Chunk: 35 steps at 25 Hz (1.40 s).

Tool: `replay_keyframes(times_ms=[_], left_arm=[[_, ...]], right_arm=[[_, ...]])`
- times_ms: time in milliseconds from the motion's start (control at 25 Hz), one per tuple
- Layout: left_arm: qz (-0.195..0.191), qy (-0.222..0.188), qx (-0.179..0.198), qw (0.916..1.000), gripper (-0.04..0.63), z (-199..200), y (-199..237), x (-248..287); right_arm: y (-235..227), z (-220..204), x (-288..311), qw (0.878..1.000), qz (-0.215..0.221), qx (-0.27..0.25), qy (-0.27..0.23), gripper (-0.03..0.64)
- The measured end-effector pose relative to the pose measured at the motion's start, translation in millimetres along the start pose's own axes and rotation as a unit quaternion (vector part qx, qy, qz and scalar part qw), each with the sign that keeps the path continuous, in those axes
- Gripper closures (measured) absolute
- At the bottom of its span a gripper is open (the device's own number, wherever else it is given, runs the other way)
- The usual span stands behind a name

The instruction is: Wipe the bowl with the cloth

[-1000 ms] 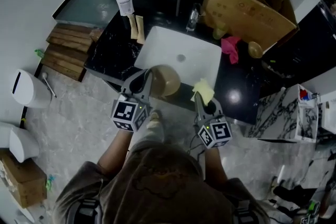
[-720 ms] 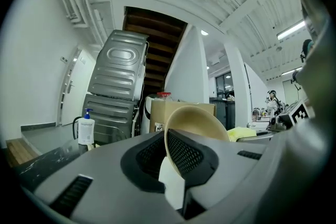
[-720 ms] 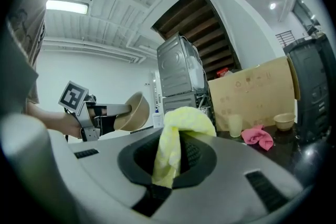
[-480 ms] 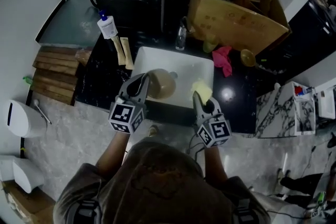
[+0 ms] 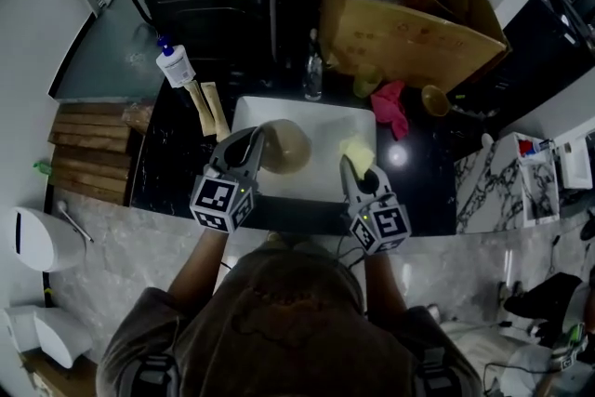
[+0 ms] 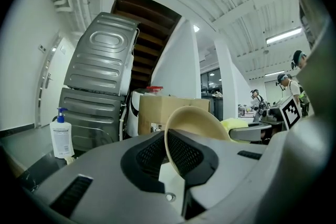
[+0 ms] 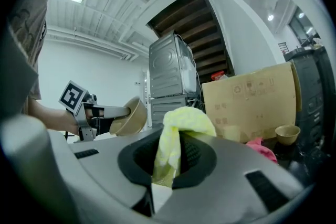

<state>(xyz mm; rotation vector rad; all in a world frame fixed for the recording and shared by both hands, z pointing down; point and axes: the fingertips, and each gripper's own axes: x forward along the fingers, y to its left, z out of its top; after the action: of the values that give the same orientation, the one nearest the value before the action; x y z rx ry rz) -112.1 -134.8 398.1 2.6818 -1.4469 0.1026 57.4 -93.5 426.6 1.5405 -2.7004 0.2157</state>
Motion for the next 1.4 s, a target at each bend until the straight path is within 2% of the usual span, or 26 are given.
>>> replay_keyframes(times_ms=[200,360,600,800,920,1040,1120,1240,1400], left_arm=[[0.009,-0.003,-0.006,0.9999,0.573,0,4,15],[-0.013,0.006,0.003,0.9999,0.574,3,3,28],[-0.077,0.054,0.014,0.9955,0.574,-1,1,49],[-0.155,0.107,0.013,0.982,0.574,-14,-14,63],[-0.218,0.158,0.032,0.9625,0.575,-30,-31,66],[-0.282,0.217,0.071,0.932,0.574,-49,-49,65],[-0.318,0.247,0.083,0.9116,0.574,-58,-58,65],[-0.351,0.282,0.094,0.8878,0.574,-68,-66,66],[-0.375,0.314,0.104,0.8657,0.574,-78,-72,67]], right_arm=[[-10,5,12,1.0,0.002,-0.008,0.009,0.597],[-16,4,20,0.999,0.021,-0.027,0.019,0.597],[-14,-8,36,0.989,0.101,-0.088,0.061,0.597],[-8,-22,48,0.967,0.172,-0.154,0.106,0.597],[-8,-35,53,0.951,0.206,-0.19,0.134,0.597],[-7,-48,58,0.93,0.238,-0.232,0.156,0.597],[0,-53,62,0.915,0.267,-0.257,0.163,0.597],[10,-58,66,0.887,0.307,-0.303,0.166,0.597],[20,-66,66,0.849,0.342,-0.362,0.177,0.597]])
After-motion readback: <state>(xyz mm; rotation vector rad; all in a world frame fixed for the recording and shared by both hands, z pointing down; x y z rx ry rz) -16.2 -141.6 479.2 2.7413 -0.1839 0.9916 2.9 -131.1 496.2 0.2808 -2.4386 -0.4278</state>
